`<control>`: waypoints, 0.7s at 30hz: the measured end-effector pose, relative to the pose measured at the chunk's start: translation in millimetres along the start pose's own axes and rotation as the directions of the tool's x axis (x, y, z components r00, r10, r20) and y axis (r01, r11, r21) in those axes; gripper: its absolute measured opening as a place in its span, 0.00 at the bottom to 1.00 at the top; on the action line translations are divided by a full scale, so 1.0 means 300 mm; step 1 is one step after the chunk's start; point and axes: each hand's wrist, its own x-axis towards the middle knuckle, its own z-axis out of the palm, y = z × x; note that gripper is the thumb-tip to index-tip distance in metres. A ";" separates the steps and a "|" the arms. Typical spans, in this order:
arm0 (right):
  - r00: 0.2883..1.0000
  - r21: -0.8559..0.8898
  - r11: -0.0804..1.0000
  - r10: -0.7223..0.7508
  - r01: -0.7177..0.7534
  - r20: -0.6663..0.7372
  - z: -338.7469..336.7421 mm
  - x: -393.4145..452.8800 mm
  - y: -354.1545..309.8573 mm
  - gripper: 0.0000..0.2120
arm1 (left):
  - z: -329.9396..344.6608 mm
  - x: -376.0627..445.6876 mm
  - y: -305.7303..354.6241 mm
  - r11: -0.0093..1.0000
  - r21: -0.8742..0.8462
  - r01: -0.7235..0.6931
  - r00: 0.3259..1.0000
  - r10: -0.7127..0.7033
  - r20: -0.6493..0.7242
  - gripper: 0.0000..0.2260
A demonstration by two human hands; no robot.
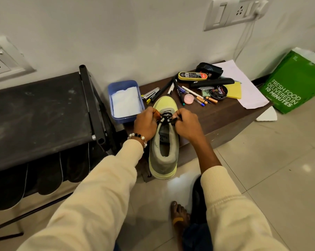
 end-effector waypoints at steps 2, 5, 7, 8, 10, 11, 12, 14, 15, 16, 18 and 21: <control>1.000 0.043 0.999 -0.002 0.002 0.006 -0.012 -0.001 0.006 0.05 | -0.007 -0.003 0.002 0.997 -0.082 0.011 1.000 -0.009 0.018 0.06; 0.999 0.101 0.995 0.003 -0.007 0.040 -0.029 0.006 0.016 0.06 | -0.027 -0.007 -0.004 0.976 -0.215 0.024 0.998 -0.009 0.069 0.06; 0.998 0.077 0.997 0.004 -0.009 0.060 -0.029 0.007 0.016 0.07 | -0.032 -0.006 -0.009 0.975 -0.222 0.021 0.997 -0.004 0.076 0.07; 0.999 0.063 0.998 0.007 -0.010 0.053 -0.026 0.007 0.015 0.07 | -0.031 -0.006 -0.008 0.979 -0.205 0.016 0.998 -0.004 0.061 0.07; 1.000 0.029 0.999 0.013 -0.013 0.022 -0.017 0.006 0.011 0.05 | -0.021 -0.006 -0.002 0.988 -0.152 0.007 1.000 -0.003 0.024 0.06; 1.000 0.015 1.000 0.016 -0.016 0.005 -0.012 0.005 0.008 0.05 | -0.016 -0.007 0.003 0.992 -0.127 0.004 1.000 -0.003 0.009 0.06; 1.000 0.010 1.000 0.024 -0.024 -0.008 -0.007 0.005 0.007 0.05 | -0.011 -0.008 0.005 0.994 -0.111 0.005 1.000 -0.006 -0.003 0.07; 0.999 0.020 0.999 0.045 -0.045 -0.020 0.000 0.009 0.007 0.04 | -0.005 -0.009 0.007 0.994 -0.110 0.019 1.000 -0.021 -0.019 0.07; 0.998 0.042 0.998 0.054 -0.053 -0.028 0.001 0.009 0.007 0.04 | -0.005 -0.008 0.007 0.992 -0.124 0.035 0.999 -0.038 -0.019 0.07; 0.997 0.087 0.994 0.066 -0.062 -0.043 -0.001 0.009 0.007 0.03 | -0.007 -0.008 0.008 0.987 -0.147 0.057 0.998 -0.061 -0.021 0.07; 0.990 0.238 0.966 0.123 -0.103 -0.072 -0.014 0.006 0.010 0.04 | -0.016 -0.007 0.004 0.966 -0.228 0.122 0.991 -0.130 -0.021 0.07; 0.980 0.374 0.910 0.200 -0.178 -0.019 -0.047 -0.013 0.015 0.06 | -0.043 -0.015 -0.013 0.948 -0.288 0.134 0.990 -0.138 0.007 0.06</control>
